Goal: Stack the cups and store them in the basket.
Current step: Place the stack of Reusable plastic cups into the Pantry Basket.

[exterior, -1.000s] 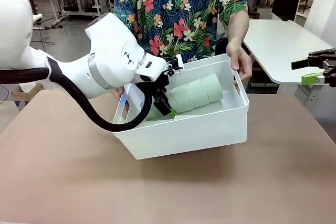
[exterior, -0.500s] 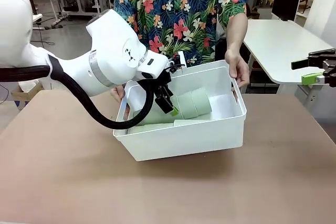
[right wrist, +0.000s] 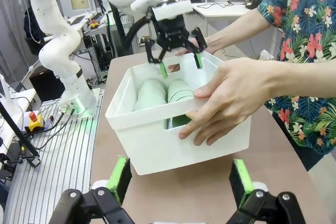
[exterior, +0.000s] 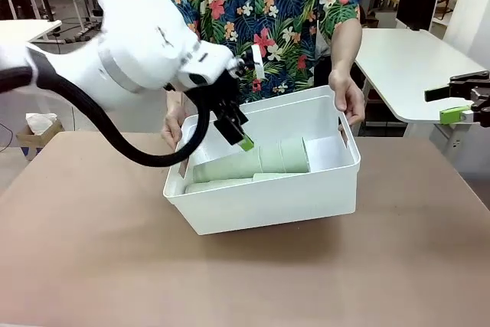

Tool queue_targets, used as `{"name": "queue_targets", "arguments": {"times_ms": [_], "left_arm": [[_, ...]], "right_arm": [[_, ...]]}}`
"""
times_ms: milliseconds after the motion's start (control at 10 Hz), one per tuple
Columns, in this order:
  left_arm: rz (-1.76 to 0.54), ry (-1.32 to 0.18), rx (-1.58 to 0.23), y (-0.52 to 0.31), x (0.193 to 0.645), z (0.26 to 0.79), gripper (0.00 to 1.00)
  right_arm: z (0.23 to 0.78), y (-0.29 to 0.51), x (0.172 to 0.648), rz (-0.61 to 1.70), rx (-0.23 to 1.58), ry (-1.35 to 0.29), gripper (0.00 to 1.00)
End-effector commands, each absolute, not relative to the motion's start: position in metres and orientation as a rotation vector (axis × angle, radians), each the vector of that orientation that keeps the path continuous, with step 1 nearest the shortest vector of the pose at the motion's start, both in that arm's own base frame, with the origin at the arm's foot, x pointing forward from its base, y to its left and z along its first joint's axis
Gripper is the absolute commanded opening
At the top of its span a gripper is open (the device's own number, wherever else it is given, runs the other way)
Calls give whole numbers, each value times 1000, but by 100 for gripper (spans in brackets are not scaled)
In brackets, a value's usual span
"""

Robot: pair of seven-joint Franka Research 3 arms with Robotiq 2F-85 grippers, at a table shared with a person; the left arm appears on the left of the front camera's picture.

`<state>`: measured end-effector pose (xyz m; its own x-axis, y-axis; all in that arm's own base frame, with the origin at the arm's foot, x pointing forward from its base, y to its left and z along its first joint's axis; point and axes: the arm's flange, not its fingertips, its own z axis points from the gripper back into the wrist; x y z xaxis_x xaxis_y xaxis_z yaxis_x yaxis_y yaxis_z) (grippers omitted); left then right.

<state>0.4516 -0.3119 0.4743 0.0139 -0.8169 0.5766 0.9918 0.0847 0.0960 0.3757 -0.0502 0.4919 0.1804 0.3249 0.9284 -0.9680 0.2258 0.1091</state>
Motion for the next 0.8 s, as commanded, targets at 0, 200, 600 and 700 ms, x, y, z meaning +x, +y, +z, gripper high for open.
{"name": "queue_targets", "arguments": {"times_ms": [0,200,600,700], "left_arm": [[-1488,-567,-506,-268,436,499,100],[-1476,-577,-633,-228,425,533,100],[-1404,-746,-811,-102,413,578,100],[-1388,-779,-824,-74,409,577,100]], "right_arm": [[496,-49,375,1073,894,-946,100],[496,-49,375,1073,894,-946,100],[496,-49,375,1073,894,-946,100],[496,-49,375,1073,894,-946,100]]}}
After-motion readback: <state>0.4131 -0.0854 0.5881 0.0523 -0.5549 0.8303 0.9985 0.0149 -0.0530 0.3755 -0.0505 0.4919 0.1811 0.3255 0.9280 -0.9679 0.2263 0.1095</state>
